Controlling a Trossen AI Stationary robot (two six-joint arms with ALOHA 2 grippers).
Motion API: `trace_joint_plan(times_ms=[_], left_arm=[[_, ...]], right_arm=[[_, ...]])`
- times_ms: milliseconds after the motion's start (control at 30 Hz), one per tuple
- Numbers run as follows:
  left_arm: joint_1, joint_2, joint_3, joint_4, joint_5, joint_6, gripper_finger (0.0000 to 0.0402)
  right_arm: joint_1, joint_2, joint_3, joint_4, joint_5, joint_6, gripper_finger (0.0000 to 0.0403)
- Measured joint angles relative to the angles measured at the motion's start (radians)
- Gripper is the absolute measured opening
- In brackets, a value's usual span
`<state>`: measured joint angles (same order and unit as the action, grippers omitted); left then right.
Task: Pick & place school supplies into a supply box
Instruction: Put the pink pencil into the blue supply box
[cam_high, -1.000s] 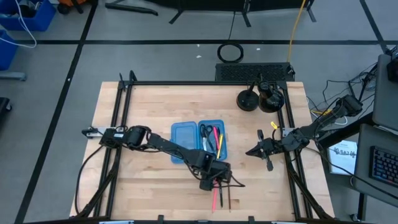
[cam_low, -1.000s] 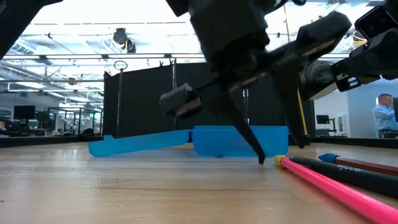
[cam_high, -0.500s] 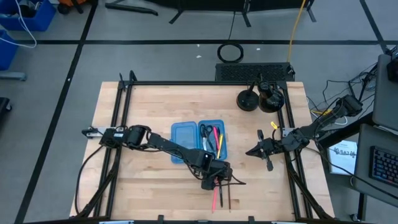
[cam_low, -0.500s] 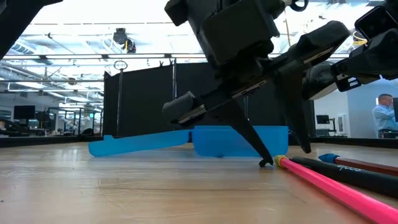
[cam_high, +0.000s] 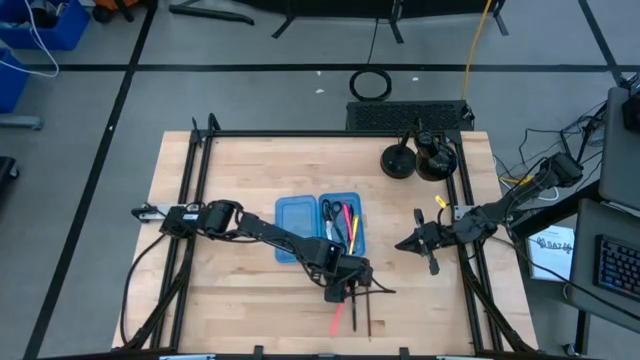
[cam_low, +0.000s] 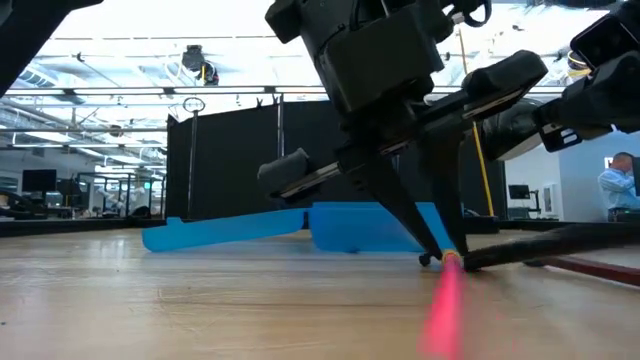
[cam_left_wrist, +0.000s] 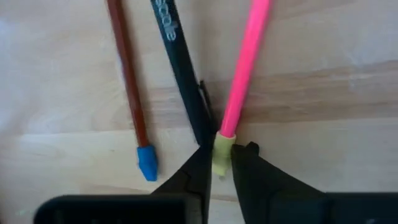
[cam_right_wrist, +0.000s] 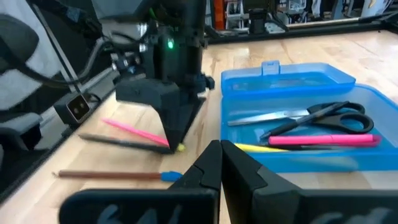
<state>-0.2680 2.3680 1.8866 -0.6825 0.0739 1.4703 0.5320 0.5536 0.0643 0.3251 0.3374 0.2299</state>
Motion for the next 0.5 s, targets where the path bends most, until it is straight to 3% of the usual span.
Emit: trace_joint_plan(times_ms=[167, 500], left_arm=[[0.0, 0.001, 0.0, 0.009, -0.002, -0.012, 0.0049], [-0.009, 0.004, -0.001, -0.014, -0.027, -0.007, 0.0075]], right_arm=[[0.0, 0.0, -0.01, -0.011, 0.002, 0.027, 0.0], [0.0, -0.001, -0.013, -0.001, 0.002, 0.031, 0.0]])
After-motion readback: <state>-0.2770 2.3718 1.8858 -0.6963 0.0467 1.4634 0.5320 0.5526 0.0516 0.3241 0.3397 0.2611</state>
